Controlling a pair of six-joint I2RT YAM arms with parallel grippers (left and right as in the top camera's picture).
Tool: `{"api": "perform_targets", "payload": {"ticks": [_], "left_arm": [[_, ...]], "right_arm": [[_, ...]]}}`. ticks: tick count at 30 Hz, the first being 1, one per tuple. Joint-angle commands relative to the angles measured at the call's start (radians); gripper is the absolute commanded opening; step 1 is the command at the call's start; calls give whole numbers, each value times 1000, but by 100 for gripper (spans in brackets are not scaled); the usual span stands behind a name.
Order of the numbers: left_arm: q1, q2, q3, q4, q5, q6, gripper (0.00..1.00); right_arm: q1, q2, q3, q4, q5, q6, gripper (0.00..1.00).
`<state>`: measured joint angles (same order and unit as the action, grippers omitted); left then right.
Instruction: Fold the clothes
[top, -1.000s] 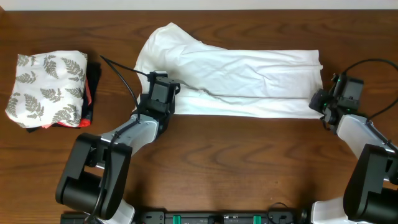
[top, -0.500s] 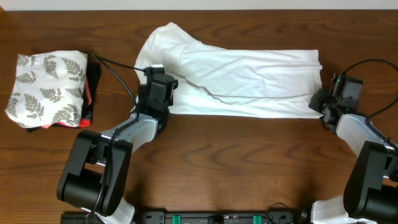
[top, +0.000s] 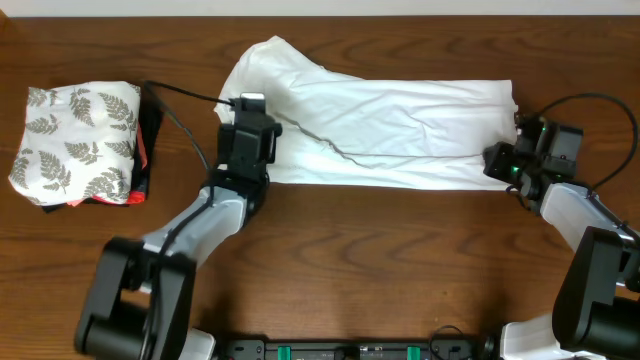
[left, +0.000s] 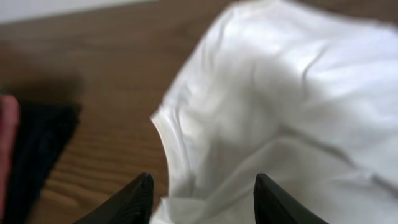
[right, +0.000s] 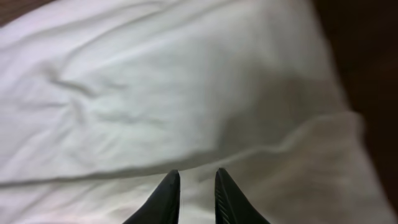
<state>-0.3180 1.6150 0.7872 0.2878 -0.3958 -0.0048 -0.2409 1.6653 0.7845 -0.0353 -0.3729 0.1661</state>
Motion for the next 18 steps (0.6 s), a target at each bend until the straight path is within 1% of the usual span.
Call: {"api": "perform_targets", "payload": {"ticks": [1,3,4,6,8,12,15,18], "left_arm": [[3,-74,14,-5,-16,34,51],[-6,-103,14,-44,8,18,40],[-11,-110,14,-75,42,19,33],[-21,-106,14,-146,133,19,25],[-27,-84,14,-208,225,18,14],[-27,3,14,-242,350,7,9],[-27,71,14,-210,362,4,9],[-26,133,14,-121,361,6,9]], "right_arm": [[-14,8,14,2,-245,-116,14],[-14,8,14,-8,-364,-156,10],[-13,8,14,-16,-406,-166,9],[-13,8,14,-43,-440,-170,3],[-12,8,14,-77,-444,-181,1],[21,8,14,-177,-444,-254,1],[68,8,14,-217,-423,-296,2],[123,8,14,-223,-303,-280,2]]}}
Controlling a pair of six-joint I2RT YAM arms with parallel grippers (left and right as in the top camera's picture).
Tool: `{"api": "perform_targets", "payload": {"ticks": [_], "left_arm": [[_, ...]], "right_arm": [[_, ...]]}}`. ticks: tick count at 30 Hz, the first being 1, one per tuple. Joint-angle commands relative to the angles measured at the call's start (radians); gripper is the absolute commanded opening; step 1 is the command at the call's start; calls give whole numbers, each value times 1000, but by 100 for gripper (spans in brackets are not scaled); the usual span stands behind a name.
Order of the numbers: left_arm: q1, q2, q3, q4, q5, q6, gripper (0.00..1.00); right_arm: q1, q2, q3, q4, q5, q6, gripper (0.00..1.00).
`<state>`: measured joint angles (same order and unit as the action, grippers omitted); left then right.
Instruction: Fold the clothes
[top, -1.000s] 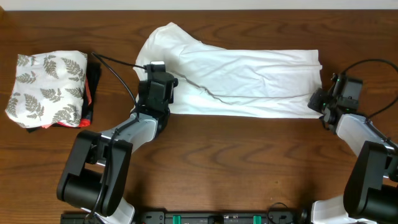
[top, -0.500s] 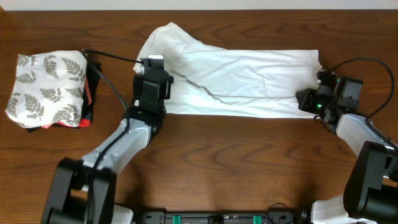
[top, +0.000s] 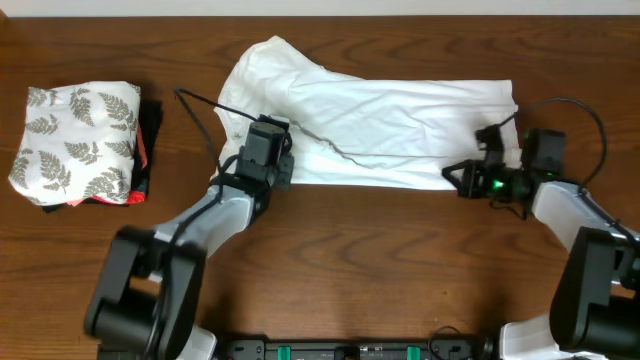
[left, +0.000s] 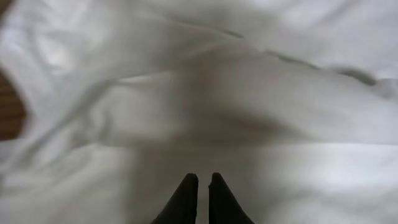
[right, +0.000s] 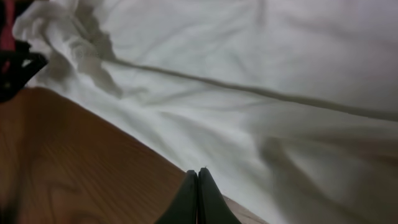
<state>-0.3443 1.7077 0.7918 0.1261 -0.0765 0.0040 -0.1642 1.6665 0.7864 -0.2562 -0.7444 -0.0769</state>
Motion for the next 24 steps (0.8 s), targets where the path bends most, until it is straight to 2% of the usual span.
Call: {"api": "perform_targets", "payload": {"ticks": [1,5,9,13,19,24], "left_arm": [[1,55,9,71,39,-3,10],[0,97,9,187,37,0,9],[1,118,9,253,-45,-1,8],[1,136,9,258,-102,0,8],[3,206,9,259,-101,-1,7],[10,273,9,269,-110,-1,7]], "right_arm": [[62,7,12,-2,116,-18,2],[104,7,12,-3,274,35,2],[113,8,12,-10,408,102,2],[113,8,10,-21,496,133,2],[112,8,5,-45,586,142,3],[108,8,-10,-47,700,205,4]]}}
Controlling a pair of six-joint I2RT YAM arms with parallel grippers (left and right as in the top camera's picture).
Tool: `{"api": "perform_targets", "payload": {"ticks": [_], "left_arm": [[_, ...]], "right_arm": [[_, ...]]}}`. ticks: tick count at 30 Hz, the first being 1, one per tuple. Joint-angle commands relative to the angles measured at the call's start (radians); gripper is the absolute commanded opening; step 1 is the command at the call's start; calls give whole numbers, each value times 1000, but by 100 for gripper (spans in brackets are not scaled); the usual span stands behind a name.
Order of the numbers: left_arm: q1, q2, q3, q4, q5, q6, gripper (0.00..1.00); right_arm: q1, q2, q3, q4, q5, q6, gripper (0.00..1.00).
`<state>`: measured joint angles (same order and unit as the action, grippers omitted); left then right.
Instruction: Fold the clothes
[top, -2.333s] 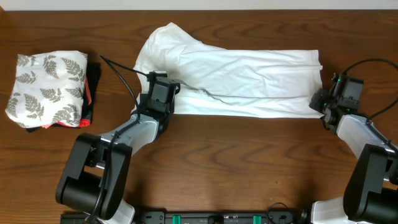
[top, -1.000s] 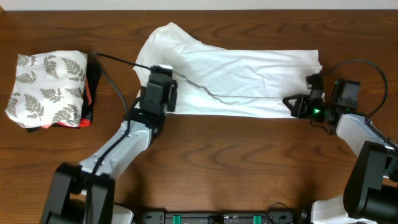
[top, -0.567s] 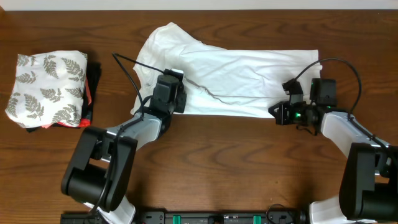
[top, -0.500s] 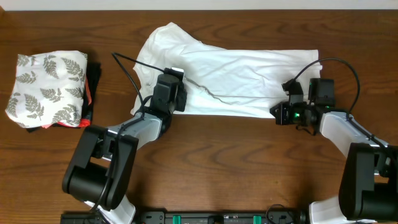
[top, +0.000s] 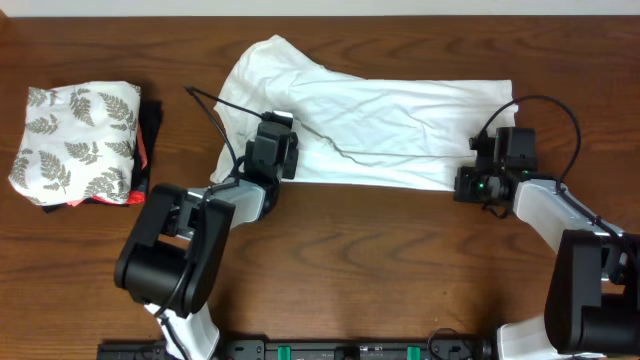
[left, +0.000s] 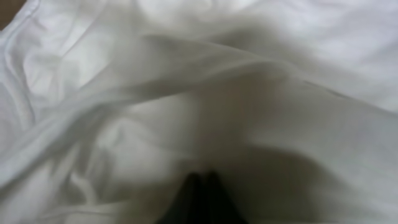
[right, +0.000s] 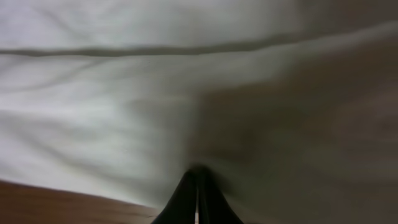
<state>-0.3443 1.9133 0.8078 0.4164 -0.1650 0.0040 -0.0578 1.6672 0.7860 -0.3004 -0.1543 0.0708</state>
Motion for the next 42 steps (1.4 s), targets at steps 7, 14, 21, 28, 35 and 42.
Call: {"api": "perform_targets", "payload": {"ticks": [7,14,21,28,35,42], "left_arm": [[82,78,-7,-18,-144,-7,6],[169,78,-7,-24,-143,-66,6],[176,44,-7,-110,-113,-72,7],[152,-172,-7,-165,-62,-73,13],[3,-401,-7,-327,207,-102,6],[-183,-317,-7,-338,207,-68,6]], "right_arm": [[-40,14,-17,-3,192,113,4],[-70,94,-17,0,188,112,3],[-70,164,-17,22,174,113,1],[-70,163,-16,33,172,112,1],[-70,163,-16,24,171,113,1],[-70,163,-16,22,138,112,1]]}}
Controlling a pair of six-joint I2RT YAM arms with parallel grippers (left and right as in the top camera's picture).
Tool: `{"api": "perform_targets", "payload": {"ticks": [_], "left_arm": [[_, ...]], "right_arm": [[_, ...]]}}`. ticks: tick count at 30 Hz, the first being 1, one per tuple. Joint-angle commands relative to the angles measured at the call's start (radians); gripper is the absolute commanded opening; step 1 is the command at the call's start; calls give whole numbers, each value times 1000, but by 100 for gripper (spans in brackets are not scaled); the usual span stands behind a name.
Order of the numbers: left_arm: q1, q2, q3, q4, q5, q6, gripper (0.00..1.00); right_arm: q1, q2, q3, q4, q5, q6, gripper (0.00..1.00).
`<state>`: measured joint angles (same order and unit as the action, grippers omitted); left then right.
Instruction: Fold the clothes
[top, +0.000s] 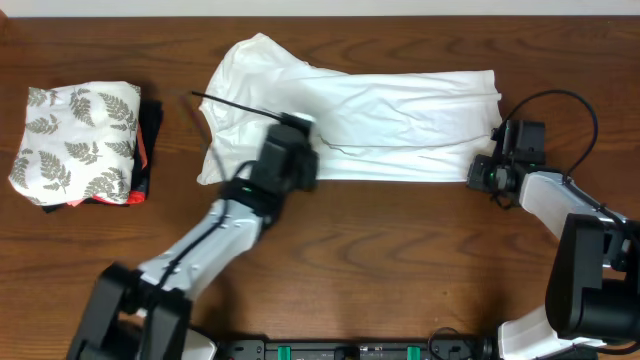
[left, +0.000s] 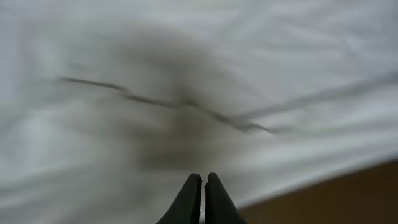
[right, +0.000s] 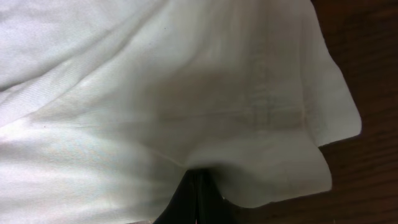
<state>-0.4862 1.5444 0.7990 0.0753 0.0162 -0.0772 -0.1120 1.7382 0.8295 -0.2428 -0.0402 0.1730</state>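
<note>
A white garment (top: 380, 110) lies spread across the back of the table, crumpled at its left end. My left gripper (top: 297, 168) sits at the garment's near edge, left of middle. In the left wrist view its fingers (left: 203, 178) are shut, tips against the white cloth (left: 186, 74), with no fold seen between them. My right gripper (top: 484, 176) is at the garment's near right corner. In the right wrist view its tips (right: 198, 174) are shut and buried under a lip of the cloth (right: 205, 99).
A folded leaf-print cloth (top: 75, 140) sits on a dark and red stack (top: 147, 150) at the far left. A black cable (top: 235, 107) crosses the garment's left part. Bare wooden table (top: 400, 260) lies in front of the garment.
The garment has shifted a little to the left and back. My left gripper moved right along the near edge, its tips now showing. My right gripper now holds the near right corner.
First my left gripper was open at the garment's left end and my right one nearly shut at its right end. Then both were shut at the near edge, later buried in cloth. Now the garment lies slightly further left and back.
</note>
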Motion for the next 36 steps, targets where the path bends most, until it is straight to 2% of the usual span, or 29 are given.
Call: {"api": "perform_targets", "payload": {"ticks": [1,7,15,20,23,25,30,32,36], "left_arm": [[-58,77,2,17,26,14,6],[-82,214,2,146,26,16,6],[-82,291,2,340,19,16,6],[-79,341,21,443,-35,14,6],[-79,341,44,400,-35,12,6],[-79,311,68,316,-35,13,6],[-82,188,184,-97,-20,1,6],[-80,178,230,-207,-19,5,6],[-69,216,285,-272,31,47,6]], "right_arm": [[-16,92,-60,-36,24,10,1],[-16,92,-60,-41,24,10,1],[-16,92,-60,-45,12,10,1],[-16,92,-60,-58,9,10,1],[-16,92,-60,-61,10,10,1],[-16,92,-60,-61,10,10,1],[-16,92,-60,-60,10,10,1],[-16,92,-60,-60,10,10,1],[-16,92,-60,-60,9,10,1]]}}
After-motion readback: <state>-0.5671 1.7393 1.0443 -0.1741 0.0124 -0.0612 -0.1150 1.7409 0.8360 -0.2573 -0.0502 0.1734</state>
